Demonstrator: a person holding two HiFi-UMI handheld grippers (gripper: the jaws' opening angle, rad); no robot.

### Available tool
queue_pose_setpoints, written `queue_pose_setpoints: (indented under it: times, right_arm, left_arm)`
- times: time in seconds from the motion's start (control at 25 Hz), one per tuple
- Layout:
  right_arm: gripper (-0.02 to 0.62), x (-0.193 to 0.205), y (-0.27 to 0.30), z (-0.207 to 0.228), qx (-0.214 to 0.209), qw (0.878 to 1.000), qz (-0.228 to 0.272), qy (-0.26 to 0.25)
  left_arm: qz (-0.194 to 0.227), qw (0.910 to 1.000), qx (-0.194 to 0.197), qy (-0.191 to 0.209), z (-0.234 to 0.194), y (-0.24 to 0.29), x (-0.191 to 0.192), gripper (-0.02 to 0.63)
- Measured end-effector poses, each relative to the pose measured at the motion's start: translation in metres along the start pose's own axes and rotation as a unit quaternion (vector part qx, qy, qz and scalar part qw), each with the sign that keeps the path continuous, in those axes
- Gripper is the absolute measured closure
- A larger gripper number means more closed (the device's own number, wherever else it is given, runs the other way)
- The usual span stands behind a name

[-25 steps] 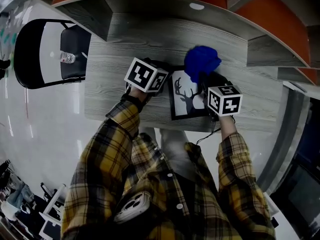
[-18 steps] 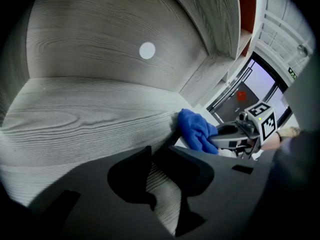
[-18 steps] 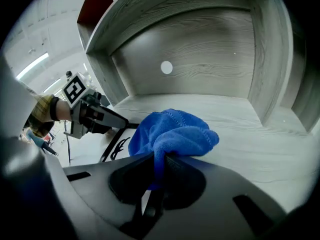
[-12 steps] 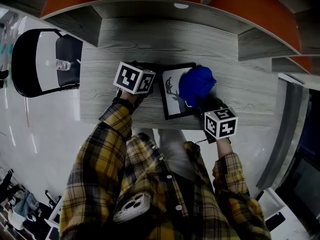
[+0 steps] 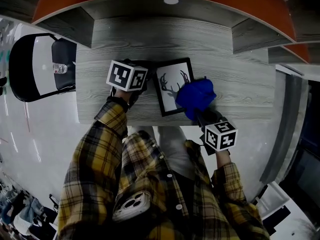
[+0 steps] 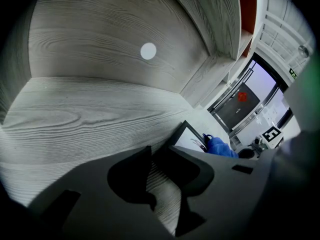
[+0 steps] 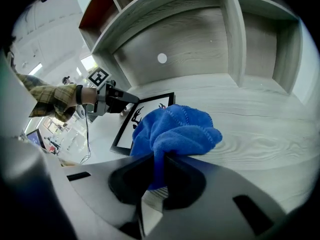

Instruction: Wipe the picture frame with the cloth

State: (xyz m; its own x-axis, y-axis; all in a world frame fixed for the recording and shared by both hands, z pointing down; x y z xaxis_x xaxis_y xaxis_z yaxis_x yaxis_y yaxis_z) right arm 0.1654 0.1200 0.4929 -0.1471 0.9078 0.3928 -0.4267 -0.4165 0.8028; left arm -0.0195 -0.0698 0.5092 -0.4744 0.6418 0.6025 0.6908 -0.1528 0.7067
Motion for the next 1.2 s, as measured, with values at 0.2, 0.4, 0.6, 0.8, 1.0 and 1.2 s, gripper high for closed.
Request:
queue_pose_setpoints:
  times: [0.2,0.4,0.6,0.8,1.0,1.2]
  right_arm:
    - [0.546,0.012,-0.006,0.003,0.001,1.0,0.001,0.02]
    - [0.546,0.0,-0.019,-0.006,-0.009,0.998,0.032,0.046]
    - [0.546,-0.025,-0.047,-0.027,-0.034,0.993,0.085,0.08]
    - [0.546,-0.058,-0.081,-0.054,-0.068,0.982,0.147,0.094]
    - [0.546,-0.096,-0.107,-0.083,-0.109,0.97,0.201,0.081]
    - [0.546,-0.129,-0.135,-0.112,-0.143,0.959,0.239,0.054]
  left_arm:
    - [0.001,1.0,0.0,-0.001,0.0,0.001,0.0,0.508]
    - [0.012,0.9999,-0.009,0.0,0.001,-0.001,0.0,0.506]
    - [0.021,0.9997,-0.012,-0.009,-0.004,-0.01,0.0,0.506]
    - [0.064,0.9977,0.011,-0.018,0.009,-0.038,-0.018,0.506]
    - [0.127,0.991,0.043,0.006,0.039,-0.085,-0.046,0.524]
    - [0.2,0.977,0.068,0.031,0.078,-0.142,-0.082,0.573]
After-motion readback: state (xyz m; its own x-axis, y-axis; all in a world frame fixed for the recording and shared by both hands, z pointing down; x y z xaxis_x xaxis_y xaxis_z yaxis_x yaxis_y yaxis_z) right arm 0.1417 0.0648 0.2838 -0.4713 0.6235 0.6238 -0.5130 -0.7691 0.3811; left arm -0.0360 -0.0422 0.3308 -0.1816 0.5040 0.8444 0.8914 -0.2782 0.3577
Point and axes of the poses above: the fingertips, and each gripper's own axes: y forward along the fingers, z to its right, x out of its underside, the point moved 4 cm from there along -y, backward along the fingers, and after that the axes turned 13 degrees about y, right-handed, at the moved point
